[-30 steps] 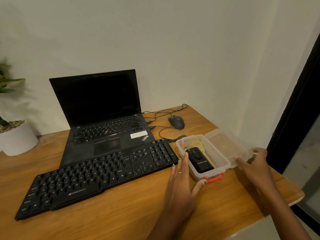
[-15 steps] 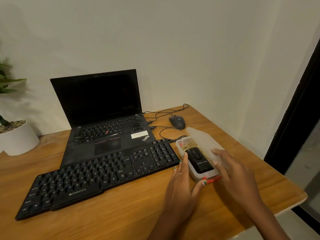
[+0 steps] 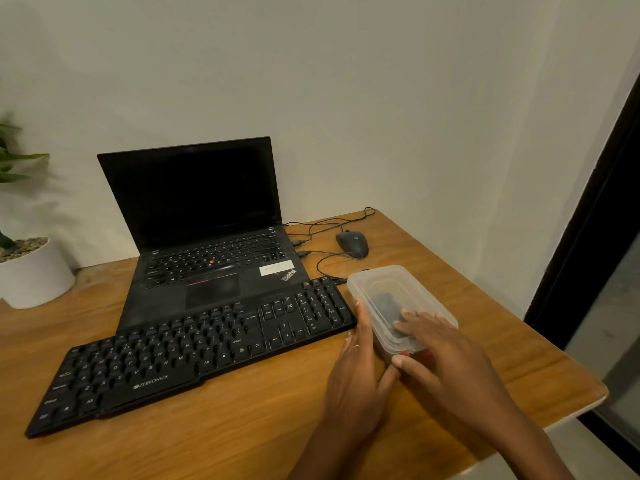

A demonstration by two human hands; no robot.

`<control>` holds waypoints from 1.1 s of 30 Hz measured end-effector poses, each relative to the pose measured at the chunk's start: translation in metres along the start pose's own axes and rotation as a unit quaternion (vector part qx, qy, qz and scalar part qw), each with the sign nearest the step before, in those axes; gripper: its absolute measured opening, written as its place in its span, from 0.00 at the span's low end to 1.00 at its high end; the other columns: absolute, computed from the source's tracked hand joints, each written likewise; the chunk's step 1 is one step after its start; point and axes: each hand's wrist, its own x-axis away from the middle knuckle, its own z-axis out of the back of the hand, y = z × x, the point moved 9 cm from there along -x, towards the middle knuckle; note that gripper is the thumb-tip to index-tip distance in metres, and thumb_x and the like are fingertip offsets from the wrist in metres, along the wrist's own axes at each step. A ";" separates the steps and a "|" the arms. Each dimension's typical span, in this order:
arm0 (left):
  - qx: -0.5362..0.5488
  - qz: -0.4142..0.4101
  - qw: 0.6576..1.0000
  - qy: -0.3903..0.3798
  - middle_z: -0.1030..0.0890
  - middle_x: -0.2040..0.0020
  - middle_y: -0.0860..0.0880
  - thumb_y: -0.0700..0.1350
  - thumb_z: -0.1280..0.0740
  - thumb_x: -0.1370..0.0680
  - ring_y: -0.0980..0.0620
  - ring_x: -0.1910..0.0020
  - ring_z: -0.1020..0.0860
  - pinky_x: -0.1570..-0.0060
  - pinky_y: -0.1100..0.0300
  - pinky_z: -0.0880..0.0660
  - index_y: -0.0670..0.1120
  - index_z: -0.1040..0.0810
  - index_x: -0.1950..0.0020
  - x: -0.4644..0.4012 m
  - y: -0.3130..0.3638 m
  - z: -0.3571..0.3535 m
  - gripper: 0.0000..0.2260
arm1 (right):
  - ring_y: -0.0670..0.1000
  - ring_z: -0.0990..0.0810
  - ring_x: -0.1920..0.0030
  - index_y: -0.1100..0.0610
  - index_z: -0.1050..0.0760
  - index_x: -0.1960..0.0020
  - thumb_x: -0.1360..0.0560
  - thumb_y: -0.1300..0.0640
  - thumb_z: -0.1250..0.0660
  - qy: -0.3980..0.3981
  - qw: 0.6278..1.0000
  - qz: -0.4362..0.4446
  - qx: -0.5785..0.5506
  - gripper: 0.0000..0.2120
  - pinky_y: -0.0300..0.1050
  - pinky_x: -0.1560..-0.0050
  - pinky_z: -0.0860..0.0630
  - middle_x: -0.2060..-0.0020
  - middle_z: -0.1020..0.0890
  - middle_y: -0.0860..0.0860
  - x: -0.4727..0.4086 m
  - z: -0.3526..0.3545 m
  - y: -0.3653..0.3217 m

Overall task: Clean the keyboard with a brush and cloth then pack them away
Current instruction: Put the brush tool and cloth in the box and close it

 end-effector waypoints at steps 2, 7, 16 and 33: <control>-0.011 -0.001 1.000 -0.006 0.48 0.21 0.53 0.63 0.43 0.20 0.54 0.23 0.45 0.25 0.57 0.44 0.59 0.76 0.30 0.000 0.000 -0.001 0.40 | 0.41 0.42 0.27 0.39 0.36 0.31 0.26 0.41 0.37 0.004 1.000 0.005 0.007 0.24 0.35 0.32 0.50 0.29 0.37 0.38 0.000 0.000 0.000; -0.001 0.024 1.000 -0.001 0.48 0.21 0.55 0.61 0.39 0.21 0.53 0.23 0.49 0.26 0.60 0.49 0.57 0.72 0.29 0.001 0.002 0.004 0.41 | 0.47 0.31 0.31 0.44 0.29 0.35 0.28 0.49 0.29 0.032 0.998 0.015 0.049 0.22 0.39 0.35 0.45 0.33 0.29 0.42 -0.002 -0.003 -0.002; -0.004 0.011 0.999 0.052 0.54 0.21 0.57 0.56 0.40 0.20 0.62 0.26 0.57 0.23 0.56 0.52 0.56 0.63 0.23 0.004 0.004 0.012 0.36 | 0.47 0.45 0.26 0.41 0.35 0.31 0.28 0.51 0.29 0.074 0.996 0.025 0.029 0.28 0.54 0.30 0.49 0.29 0.41 0.40 0.007 -0.008 0.001; -0.110 -0.138 0.983 0.056 0.35 0.25 0.58 0.50 0.41 0.29 0.55 0.23 0.48 0.26 0.46 0.61 0.57 0.35 0.27 0.003 0.034 0.006 0.29 | 0.50 0.26 0.42 0.52 0.40 0.29 0.30 0.68 0.29 0.089 0.849 -0.256 -0.453 0.34 0.47 0.40 0.29 0.42 0.25 0.51 0.043 -0.017 0.053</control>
